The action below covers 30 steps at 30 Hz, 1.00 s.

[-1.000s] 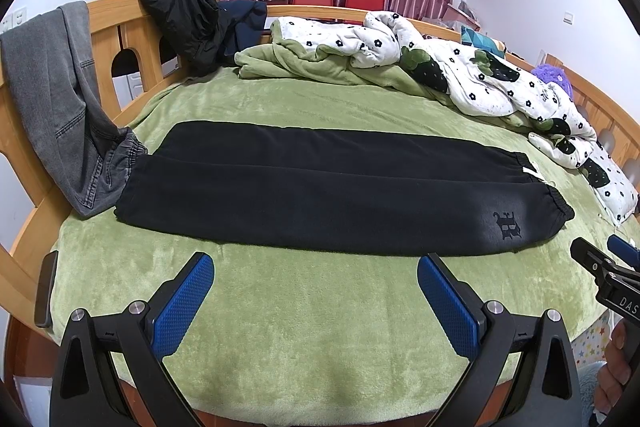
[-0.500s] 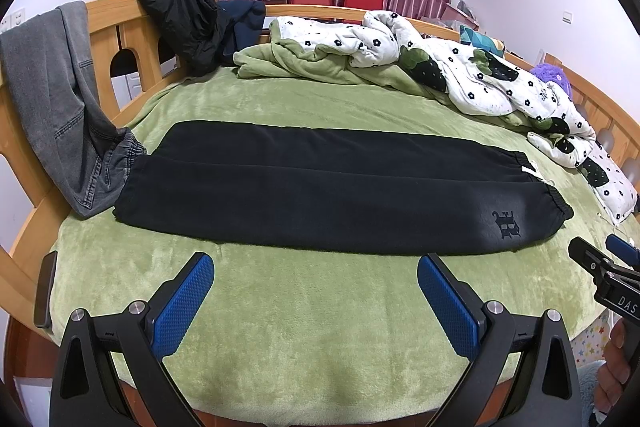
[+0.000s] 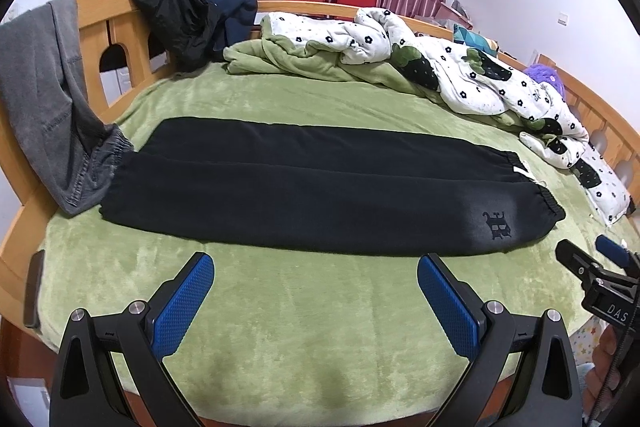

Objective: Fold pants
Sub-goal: 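Lower both tools onto the sweatpants and grasp the top leg's edge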

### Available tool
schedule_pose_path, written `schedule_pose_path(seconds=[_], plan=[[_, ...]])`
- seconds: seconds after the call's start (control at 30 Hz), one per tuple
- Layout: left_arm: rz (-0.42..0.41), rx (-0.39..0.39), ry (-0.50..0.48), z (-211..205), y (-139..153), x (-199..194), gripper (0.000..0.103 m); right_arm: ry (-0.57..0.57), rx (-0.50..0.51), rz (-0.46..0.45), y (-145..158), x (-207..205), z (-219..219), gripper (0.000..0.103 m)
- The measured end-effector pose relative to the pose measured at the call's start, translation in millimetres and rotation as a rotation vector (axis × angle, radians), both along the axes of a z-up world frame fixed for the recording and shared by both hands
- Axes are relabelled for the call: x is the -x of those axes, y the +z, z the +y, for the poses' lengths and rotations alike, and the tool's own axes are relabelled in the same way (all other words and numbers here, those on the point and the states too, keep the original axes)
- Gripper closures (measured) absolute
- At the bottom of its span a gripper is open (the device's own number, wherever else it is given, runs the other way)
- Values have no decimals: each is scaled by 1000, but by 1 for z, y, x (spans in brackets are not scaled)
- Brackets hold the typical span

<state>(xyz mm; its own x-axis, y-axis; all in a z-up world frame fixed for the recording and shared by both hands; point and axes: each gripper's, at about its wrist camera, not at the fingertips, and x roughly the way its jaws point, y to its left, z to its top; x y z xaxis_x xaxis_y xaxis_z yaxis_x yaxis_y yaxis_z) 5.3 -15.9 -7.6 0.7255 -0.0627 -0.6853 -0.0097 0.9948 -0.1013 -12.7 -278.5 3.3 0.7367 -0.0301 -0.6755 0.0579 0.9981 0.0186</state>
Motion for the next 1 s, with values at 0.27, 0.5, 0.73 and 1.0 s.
schedule_pose_path(seconds=[0.27, 0.5, 0.73, 1.0], plan=[[9, 91, -20, 5, -3, -26, 1, 12, -67, -11, 1, -24, 1, 0], [-36, -7, 25, 46, 8, -70, 1, 84, -36, -55, 27, -61, -14, 0], [110, 62, 122, 123, -63, -104, 2, -16, -77, 18, -22, -102, -93, 3], [177, 268, 185, 168, -140, -106, 4, -132, -214, 134, -110, -102, -175, 28]])
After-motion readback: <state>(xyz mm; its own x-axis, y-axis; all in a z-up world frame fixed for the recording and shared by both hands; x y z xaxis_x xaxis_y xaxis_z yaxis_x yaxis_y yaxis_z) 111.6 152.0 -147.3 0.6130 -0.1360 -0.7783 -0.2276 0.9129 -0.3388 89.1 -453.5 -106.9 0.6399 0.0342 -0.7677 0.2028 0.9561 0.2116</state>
